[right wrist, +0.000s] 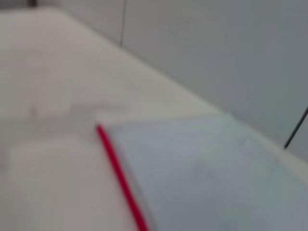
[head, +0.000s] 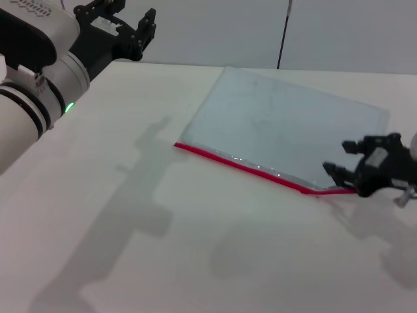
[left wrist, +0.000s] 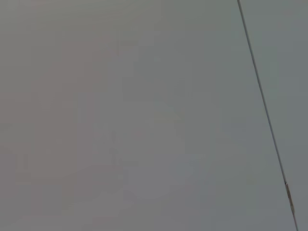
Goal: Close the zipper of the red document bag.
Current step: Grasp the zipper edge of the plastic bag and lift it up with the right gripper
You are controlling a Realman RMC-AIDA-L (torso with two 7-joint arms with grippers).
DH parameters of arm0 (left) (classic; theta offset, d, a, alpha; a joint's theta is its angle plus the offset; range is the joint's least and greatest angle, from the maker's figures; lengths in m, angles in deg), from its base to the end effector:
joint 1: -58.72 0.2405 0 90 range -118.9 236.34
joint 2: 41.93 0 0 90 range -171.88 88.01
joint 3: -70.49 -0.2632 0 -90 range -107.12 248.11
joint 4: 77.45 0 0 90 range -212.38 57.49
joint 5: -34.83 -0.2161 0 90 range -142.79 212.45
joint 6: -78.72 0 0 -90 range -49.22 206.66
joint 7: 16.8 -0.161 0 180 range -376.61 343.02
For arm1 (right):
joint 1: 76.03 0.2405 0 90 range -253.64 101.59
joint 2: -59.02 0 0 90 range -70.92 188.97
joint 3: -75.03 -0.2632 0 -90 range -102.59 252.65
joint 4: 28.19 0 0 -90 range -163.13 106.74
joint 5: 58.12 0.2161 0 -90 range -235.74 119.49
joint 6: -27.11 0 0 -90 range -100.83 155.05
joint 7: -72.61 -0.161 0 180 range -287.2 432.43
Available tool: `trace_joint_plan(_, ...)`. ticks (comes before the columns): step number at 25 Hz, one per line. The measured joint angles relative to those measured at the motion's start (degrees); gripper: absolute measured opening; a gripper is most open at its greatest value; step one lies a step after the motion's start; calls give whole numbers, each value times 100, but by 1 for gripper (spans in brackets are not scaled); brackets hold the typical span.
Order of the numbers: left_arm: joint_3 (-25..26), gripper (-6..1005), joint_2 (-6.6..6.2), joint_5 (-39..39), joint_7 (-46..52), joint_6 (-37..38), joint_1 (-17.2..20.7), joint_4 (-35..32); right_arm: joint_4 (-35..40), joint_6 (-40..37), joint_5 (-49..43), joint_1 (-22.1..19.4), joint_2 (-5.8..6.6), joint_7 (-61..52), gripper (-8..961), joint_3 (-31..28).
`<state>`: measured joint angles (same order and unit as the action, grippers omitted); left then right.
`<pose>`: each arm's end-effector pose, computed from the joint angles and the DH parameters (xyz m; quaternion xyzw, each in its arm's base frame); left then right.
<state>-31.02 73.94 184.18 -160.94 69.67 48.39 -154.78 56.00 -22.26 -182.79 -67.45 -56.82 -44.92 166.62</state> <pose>-0.1851 0.4004 0.0211 -0.7914 -0.1288 -0.2262 0.5531 0.2315 0.3478 -0.0167 -0.9325 0.1633 0.0149 0.3217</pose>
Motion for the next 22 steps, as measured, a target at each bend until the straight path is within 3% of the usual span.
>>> trace_joint_plan(4,6,523,-5,-3,-5,0,1,0,-72,-129,-582,5,-4,-49,509,34)
trace_joint_plan(14,9,523,-1,-4,-8,0,-30,112,-564,-130,-1379,369,-22,-219,626,501)
trace_joint_plan(22,9,523,3,-3,-9,0,-39,138,-492,28,-2139,441,-44,-889,630,765)
